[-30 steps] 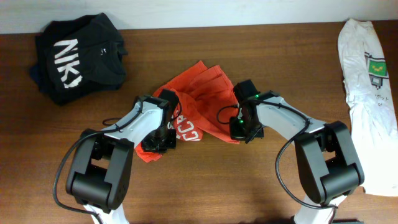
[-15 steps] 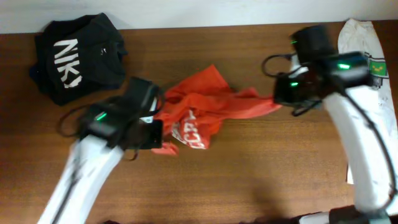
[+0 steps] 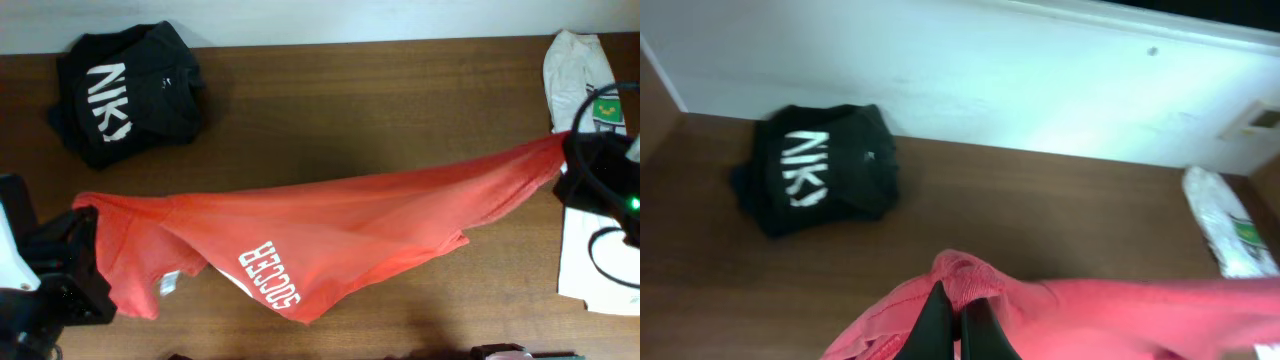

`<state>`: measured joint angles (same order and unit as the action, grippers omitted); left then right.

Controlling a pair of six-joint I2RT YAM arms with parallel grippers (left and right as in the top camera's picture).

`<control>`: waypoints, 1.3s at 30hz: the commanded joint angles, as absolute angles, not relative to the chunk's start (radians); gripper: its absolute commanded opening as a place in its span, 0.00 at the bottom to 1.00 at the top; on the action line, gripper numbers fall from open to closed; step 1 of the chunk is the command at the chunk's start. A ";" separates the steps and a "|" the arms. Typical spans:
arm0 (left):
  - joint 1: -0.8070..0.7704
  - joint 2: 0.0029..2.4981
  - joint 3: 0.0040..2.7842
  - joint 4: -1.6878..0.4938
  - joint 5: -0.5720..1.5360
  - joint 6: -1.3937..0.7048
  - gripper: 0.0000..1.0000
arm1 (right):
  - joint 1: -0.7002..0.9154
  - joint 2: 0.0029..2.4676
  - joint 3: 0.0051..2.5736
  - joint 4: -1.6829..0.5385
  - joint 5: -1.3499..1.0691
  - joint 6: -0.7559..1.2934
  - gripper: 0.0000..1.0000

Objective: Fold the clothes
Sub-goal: 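Lift and stretch the red t-shirt apart, then lay it flat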

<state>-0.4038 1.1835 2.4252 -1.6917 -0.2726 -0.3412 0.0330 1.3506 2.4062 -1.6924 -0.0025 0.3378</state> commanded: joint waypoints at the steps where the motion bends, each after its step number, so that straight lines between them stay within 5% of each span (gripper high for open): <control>1: -0.403 1.238 2.436 -1.687 -0.424 -0.347 0.00 | 0.024 1.349 2.421 -1.679 0.124 0.370 0.04; 4: -0.403 1.352 2.436 -1.655 -0.620 -0.347 0.00 | 0.024 1.392 2.421 -1.627 0.132 0.406 0.04; 10: -0.403 1.468 2.447 -1.659 -0.622 -0.347 0.00 | 0.024 1.415 2.429 -1.600 0.136 0.394 0.04; 21: -0.403 1.198 2.587 -1.671 -0.465 -0.359 0.00 | 0.024 1.279 2.465 -1.655 0.057 0.379 0.04; 32: -0.403 1.236 2.619 -1.687 -0.309 -0.348 0.00 | 0.024 1.267 2.505 -1.673 0.068 0.379 0.04; 39: -0.403 1.426 2.616 -1.657 -0.522 -0.344 0.00 | 0.024 1.391 2.514 -1.594 0.170 0.379 0.04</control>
<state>-0.4038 1.2858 2.6183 -1.6863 -0.4370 -0.3450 0.0330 1.2961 2.5126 -1.6325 0.0711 0.3847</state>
